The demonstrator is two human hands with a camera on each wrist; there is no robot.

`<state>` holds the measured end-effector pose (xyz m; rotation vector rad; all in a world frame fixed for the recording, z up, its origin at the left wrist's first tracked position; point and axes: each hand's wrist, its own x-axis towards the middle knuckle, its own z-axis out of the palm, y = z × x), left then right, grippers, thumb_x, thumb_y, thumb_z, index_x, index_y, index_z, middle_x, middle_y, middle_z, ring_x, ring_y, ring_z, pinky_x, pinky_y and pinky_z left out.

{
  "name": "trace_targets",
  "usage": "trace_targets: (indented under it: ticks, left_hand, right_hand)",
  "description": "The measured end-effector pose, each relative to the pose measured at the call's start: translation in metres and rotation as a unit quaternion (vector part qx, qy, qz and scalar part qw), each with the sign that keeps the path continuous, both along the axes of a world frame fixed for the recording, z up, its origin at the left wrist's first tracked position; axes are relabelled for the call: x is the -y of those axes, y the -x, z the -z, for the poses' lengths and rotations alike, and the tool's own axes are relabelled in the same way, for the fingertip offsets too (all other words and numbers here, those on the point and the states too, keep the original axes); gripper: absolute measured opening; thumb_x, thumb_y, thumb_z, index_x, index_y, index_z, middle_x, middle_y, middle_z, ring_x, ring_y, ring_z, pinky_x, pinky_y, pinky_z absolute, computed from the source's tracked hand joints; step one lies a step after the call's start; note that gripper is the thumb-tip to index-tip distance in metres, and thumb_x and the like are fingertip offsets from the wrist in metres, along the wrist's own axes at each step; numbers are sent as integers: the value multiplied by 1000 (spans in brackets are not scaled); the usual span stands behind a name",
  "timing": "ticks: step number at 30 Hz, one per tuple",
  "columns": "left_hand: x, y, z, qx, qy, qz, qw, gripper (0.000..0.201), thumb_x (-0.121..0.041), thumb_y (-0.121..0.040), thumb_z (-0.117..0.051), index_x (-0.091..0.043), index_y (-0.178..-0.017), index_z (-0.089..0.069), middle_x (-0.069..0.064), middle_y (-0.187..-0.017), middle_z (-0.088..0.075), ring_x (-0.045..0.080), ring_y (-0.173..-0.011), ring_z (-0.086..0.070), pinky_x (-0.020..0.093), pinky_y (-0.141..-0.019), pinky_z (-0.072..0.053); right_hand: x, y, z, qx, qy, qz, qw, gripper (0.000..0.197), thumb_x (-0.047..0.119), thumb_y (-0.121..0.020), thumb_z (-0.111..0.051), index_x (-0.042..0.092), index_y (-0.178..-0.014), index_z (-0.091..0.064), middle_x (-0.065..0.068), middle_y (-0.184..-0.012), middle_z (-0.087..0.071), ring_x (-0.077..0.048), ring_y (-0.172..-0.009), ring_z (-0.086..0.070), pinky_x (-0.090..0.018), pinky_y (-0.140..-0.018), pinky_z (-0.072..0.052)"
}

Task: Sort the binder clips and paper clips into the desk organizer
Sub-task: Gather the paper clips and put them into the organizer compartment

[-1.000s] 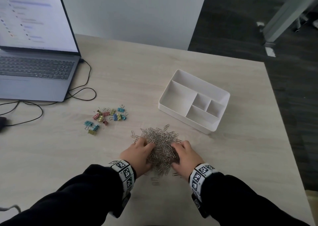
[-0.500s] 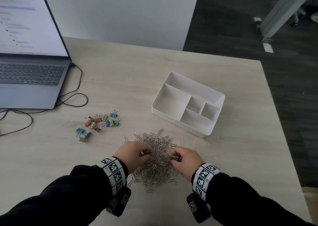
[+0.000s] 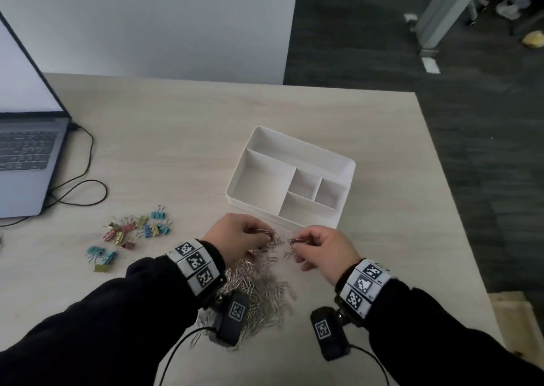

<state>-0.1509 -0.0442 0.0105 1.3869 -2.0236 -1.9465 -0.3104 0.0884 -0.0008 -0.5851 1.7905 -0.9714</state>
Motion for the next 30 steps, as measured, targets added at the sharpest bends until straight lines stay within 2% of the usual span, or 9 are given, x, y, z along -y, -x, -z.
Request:
trace_targets:
  ticks: [5,8,12,15,18,22,24,27,30]
  left_hand:
    - [10,47,-6,-36,5,-18,999,12,-5,-84,-69,-15,-88,-75,5,-79,-72,13,-69,-67,32,-61,-61]
    - [12,68,-6,-29,47,-4,998,13,-6,-83,-69,-16,-87,-75,4,-78,-71,15,-65,-65,31,-61,-61]
    - [14,83,-1,3,135,44,990,15,-15,-79,-69,-29,-80,-74,-6,-72,-70,14,-65,-66,31,-67,-59]
    - [12,90,-2,47,204,102,973,22,-17,-78,-63,-35,-85,-74,-11,-81,-72,9,-76,-64,25,-71,-54]
    - [10,93,-4,67,222,125,965,25,-16,-80,-60,-32,-92,-74,-9,-88,-72,10,-79,-63,20,-72,-48]
    - [6,91,-3,68,248,163,952,21,-22,-82,-63,-31,-98,-73,-7,-98,-73,13,-92,-64,20,-81,-46]
    - [4,88,-4,63,254,171,950,22,-23,-81,-63,-34,-98,-73,-8,-97,-73,13,-92,-65,25,-85,-50]
    - [3,78,-7,39,257,153,953,20,-22,-80,-65,-35,-93,-74,-11,-93,-74,9,-89,-66,27,-87,-51]
    - [4,55,-6,14,256,119,959,13,-23,-83,-68,-31,-89,-75,-12,-87,-74,4,-83,-66,28,-85,-52]
  right_hand:
    - [13,36,-7,-33,30,79,996,13,-1,-82,-70,12,-81,-70,-10,-69,-69,-21,-62,-66,-33,-57,-58]
    - [18,50,-3,-71,13,95,993,15,2,-82,-69,16,-82,-70,-10,-73,-71,-19,-62,-68,-33,-57,-58]
    - [20,57,-1,-169,-30,30,985,16,11,-83,-66,26,-87,-73,1,-74,-74,-18,-61,-71,-35,-61,-60]
    - [21,57,-4,-232,-43,-25,971,20,15,-83,-61,27,-94,-73,2,-73,-73,-14,-58,-69,-34,-64,-60]
    - [23,57,-7,-262,-47,-62,962,24,16,-83,-60,26,-101,-73,0,-81,-75,-18,-70,-70,-36,-75,-59]
    - [22,55,-12,-285,-54,-109,951,30,18,-85,-59,27,-111,-72,0,-94,-75,-16,-82,-67,-23,-77,-51]
    - [18,54,-14,-289,-44,-115,949,31,17,-86,-58,27,-113,-71,3,-100,-75,-13,-88,-67,-21,-80,-50]
    - [10,52,-15,-287,-21,-100,952,28,16,-87,-59,24,-112,-71,6,-107,-73,-10,-98,-67,-28,-92,-52]
    - [-3,48,-14,-300,17,-78,951,16,19,-88,-64,25,-100,-72,11,-96,-72,-4,-87,-66,-24,-84,-54]
